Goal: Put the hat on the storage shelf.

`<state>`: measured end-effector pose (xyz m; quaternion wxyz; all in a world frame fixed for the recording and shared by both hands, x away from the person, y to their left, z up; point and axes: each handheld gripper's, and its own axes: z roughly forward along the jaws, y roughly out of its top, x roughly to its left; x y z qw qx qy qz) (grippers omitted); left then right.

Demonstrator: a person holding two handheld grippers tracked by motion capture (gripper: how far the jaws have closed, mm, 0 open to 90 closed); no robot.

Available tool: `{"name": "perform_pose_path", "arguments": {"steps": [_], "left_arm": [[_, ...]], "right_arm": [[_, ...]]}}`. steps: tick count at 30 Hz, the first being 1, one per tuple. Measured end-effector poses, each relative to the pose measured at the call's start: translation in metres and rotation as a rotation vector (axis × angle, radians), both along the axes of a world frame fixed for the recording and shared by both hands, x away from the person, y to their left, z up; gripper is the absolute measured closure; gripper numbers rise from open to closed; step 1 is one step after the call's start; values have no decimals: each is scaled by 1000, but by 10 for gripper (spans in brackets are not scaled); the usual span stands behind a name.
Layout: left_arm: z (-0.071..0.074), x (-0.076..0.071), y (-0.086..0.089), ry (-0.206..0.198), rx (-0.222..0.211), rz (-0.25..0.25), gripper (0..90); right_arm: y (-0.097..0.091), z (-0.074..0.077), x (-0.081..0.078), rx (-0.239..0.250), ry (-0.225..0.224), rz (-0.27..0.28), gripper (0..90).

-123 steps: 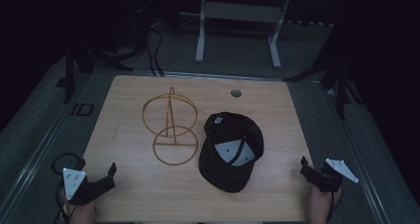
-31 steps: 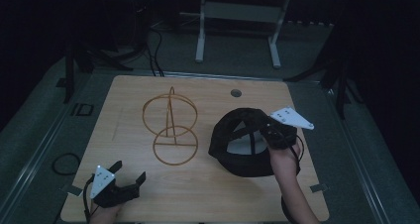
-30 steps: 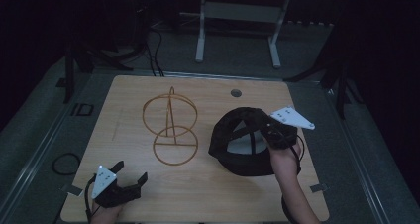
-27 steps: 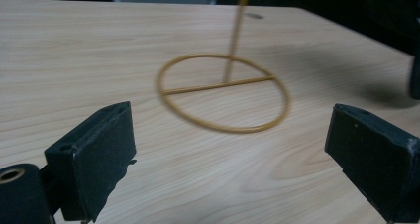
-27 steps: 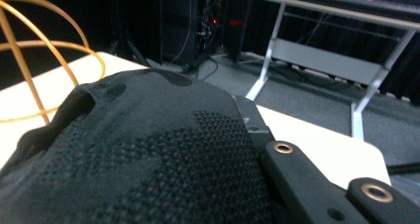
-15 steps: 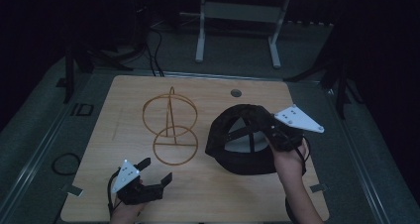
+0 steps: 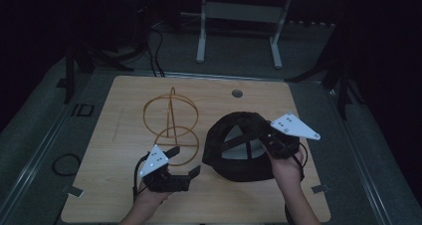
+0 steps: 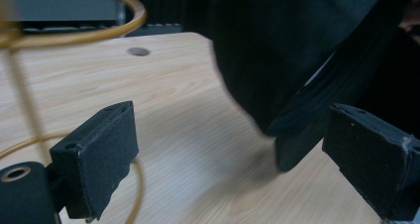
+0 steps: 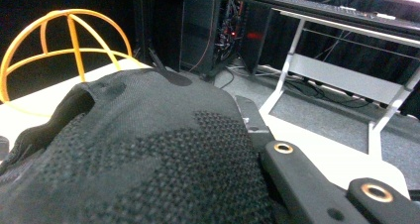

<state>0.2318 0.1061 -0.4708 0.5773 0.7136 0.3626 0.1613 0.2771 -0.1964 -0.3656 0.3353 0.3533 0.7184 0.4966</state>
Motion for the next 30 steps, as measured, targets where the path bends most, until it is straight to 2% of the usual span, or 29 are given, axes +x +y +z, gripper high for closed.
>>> {"name": "perform_pose_path", "arguments": {"steps": [3,4,7,12,15,16,17,18,20,22,26,27,30], "left_arm": [[2,7,-10,-15,29,-17,88],[2,9,-13,-4,25,-19,121],[2,16,-21,16,26,-43,134],[6,25,-27,27,24,-75,165],[9,28,-28,23,24,-91,242],[10,28,-29,22,24,-90,306],[10,28,-30,20,22,-74,326],[11,29,-30,23,16,-75,372],[12,30,-31,10,17,-46,466],[14,30,-32,5,20,-34,509],[18,32,-33,14,-5,-18,617],[19,33,-33,16,-13,-13,693],[22,34,-35,13,-6,-1,792]], "right_arm": [[1,0,-1,0,-1,8,886],[2,0,-2,1,-1,11,886],[3,0,-4,-3,-1,23,886],[3,0,-9,2,-5,40,886],[2,0,-11,1,-8,45,886],[2,0,-11,-1,-8,45,886],[2,0,-11,-2,-10,45,885],[2,0,-11,-1,-7,46,886],[3,-1,-12,-7,-6,49,886],[3,-2,-12,-13,-5,50,886],[2,-4,-13,-16,0,50,885],[2,-5,-14,-16,1,50,886],[3,-7,-16,-28,1,55,885]]}}
